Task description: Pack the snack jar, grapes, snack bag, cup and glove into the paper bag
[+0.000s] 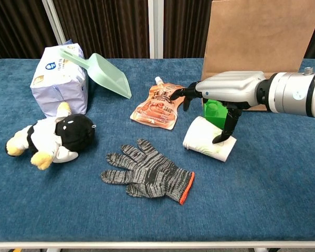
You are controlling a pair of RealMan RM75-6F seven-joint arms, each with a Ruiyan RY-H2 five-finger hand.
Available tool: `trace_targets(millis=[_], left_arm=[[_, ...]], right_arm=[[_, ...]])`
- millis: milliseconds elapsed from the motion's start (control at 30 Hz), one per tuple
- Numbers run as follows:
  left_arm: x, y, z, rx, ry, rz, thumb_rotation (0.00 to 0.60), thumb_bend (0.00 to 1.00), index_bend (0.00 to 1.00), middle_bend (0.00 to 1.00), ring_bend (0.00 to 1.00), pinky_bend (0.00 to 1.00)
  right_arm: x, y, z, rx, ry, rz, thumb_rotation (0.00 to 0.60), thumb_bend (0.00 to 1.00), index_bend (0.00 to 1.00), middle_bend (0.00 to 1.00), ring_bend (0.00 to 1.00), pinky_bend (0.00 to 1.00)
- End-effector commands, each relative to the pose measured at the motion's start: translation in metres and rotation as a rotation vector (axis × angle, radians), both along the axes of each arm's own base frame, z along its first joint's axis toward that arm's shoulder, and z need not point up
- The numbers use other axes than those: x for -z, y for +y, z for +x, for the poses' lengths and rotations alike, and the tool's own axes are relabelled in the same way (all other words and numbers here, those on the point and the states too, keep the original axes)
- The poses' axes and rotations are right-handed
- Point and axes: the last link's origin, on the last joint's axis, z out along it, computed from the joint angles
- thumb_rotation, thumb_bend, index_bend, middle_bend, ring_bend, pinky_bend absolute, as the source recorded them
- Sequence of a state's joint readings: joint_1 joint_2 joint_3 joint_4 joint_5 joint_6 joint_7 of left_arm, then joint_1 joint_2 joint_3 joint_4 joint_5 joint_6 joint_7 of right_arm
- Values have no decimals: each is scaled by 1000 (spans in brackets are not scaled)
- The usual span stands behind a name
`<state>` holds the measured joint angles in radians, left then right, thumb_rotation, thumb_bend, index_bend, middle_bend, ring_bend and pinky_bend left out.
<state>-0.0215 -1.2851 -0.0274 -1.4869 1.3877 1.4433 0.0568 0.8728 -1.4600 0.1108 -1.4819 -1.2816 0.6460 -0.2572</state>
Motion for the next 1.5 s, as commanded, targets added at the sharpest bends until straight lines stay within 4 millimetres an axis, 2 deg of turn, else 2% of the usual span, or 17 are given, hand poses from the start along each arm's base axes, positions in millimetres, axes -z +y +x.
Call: trace_targets(millis=[33, 100, 300, 600, 867, 1000, 1100, 1267, 1400, 1500], left_arm=[[0, 0, 0, 1, 0, 1, 600, 116, 216, 143, 110, 134], [0, -1, 0, 1, 0, 4, 600, 116, 216, 143, 111, 134], [-1, -2, -1, -2, -1, 6, 600, 116, 216, 143, 110, 134], [0, 0, -1, 4, 0, 3, 600, 116, 216, 144, 111, 134], [1, 2, 1, 10, 1, -1, 600, 116, 216, 144, 110, 134], [-1, 2, 2, 11, 3, 1, 600, 115, 216, 143, 110, 134], [-1, 2, 2, 11, 6, 0, 600, 116, 216, 144, 111, 134], [-1, 2, 3, 12, 6, -2, 600, 116, 216, 143, 110, 134], [-1, 2, 4, 16, 6, -2, 600, 115, 216, 144, 110, 134], [0, 2, 5, 20, 4, -4, 600, 115, 216, 143, 111, 134]], right_arm=[[4, -1, 2, 2, 26, 11, 600, 162, 206, 355, 67, 232], [5, -1, 3, 4, 30, 14, 600, 199, 257, 398, 92, 232], [4, 0, 3, 15, 23, 6, 600, 258, 330, 458, 136, 232], [-14, 9, 0, -3, -45, -48, 600, 288, 560, 616, 284, 263], [-26, 21, -5, -37, -73, -72, 600, 298, 633, 680, 335, 268], [-38, 31, 5, -88, -137, -86, 600, 299, 642, 685, 337, 269], [-56, 44, 22, -176, -237, -121, 600, 299, 645, 677, 337, 277], [-104, 55, 51, -360, -444, -281, 600, 299, 648, 677, 337, 300], [-143, 47, 64, -417, -520, -431, 600, 297, 649, 677, 337, 305], [-172, 32, 70, -387, -563, -524, 600, 296, 648, 676, 337, 305]])
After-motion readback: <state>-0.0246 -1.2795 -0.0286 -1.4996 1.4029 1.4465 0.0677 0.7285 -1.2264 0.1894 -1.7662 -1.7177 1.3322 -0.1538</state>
